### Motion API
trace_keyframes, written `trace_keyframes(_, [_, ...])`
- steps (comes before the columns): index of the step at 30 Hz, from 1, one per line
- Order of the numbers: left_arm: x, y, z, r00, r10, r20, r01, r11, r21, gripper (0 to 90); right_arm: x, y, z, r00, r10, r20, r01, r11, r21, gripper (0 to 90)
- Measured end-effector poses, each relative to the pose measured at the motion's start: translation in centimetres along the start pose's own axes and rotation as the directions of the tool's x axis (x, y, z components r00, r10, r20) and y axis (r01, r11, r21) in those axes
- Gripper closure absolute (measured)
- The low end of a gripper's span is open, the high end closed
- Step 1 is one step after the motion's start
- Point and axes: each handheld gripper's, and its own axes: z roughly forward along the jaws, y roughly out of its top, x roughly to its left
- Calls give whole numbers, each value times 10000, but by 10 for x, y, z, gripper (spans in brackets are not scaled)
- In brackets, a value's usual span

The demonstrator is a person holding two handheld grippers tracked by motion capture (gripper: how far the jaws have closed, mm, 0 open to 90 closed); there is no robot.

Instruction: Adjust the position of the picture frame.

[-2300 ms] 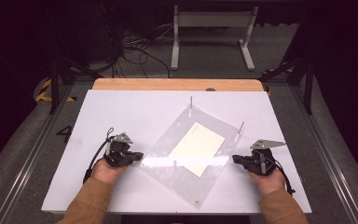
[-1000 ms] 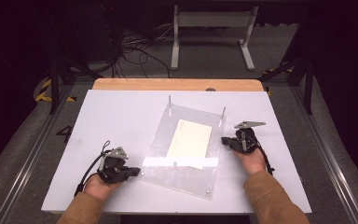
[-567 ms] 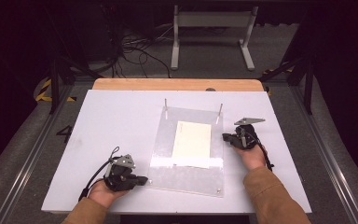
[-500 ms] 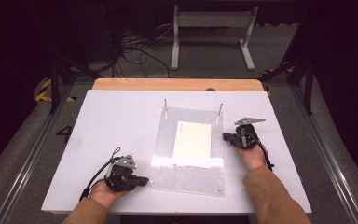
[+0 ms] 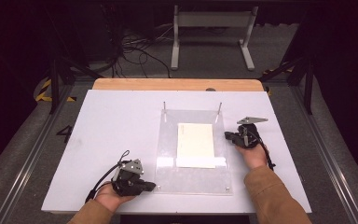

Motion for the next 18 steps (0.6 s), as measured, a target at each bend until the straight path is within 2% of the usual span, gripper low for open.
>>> trace_keyframes(2, [1, 1, -1, 10000, 11, -24, -11, 10000, -12, 859, 2, 0, -3, 10000, 25, 85, -25, 10000, -17, 842])
trace_keyframes(3, [0, 3, -2, 10000, 28, -7, -28, 10000, 25, 799, 4, 0, -7, 10000, -16, 28, 16, 10000, -39, 835])
trace_keyframes(4, [-3, 4, -4, 9995, 302, -100, -302, 9995, -19, 756, 8, 0, -13, 9997, -222, -54, 222, 9997, -66, 829])
trace_keyframes(5, [-5, 4, -5, 9992, 380, -84, -380, 9992, -87, 751, 16, -2, -23, 9967, -803, -87, 802, 9967, -137, 828])
trace_keyframes(7, [-6, 5, -6, 9990, 436, -103, -438, 9989, -178, 702, 25, -7, -36, 9885, -1489, -263, 1481, 9885, -300, 824])
trace_keyframes(8, [-8, 5, -8, 9987, 499, -62, -500, 9983, -302, 694, 31, -14, -47, 9795, -1922, -596, 1894, 9806, -500, 819])
trace_keyframes(9, [-10, 6, -8, 9979, 643, 4, -642, 9969, -458, 677, 36, -21, -57, 9734, -2118, -870, 2066, 9763, -643, 812])
trace_keyframes(10, [-11, 6, -9, 9977, 677, 75, -672, 9963, -545, 677, 36, -21, -57, 9734, -2118, -870, 2066, 9763, -643, 812])
trace_keyframes(14, [-17, 6, -6, 9965, 813, 190, -798, 9944, -699, 645, 45, -45, -84, 9603, -2133, -1795, 1995, 9756, -919, 795])
trace_keyframes(16, [-20, 5, -4, 9959, 892, 117, -882, 9937, -697, 630, 52, -55, -93, 9490, -2343, -2109, 2206, 9715, -865, 786])
trace_keyframes(18, [-21, 5, -2, 9946, 1029, 161, -1016, 9924, -690, 628, 62, -65, -101, 9323, -2674, -2434, 2521, 9633, -927, 775])
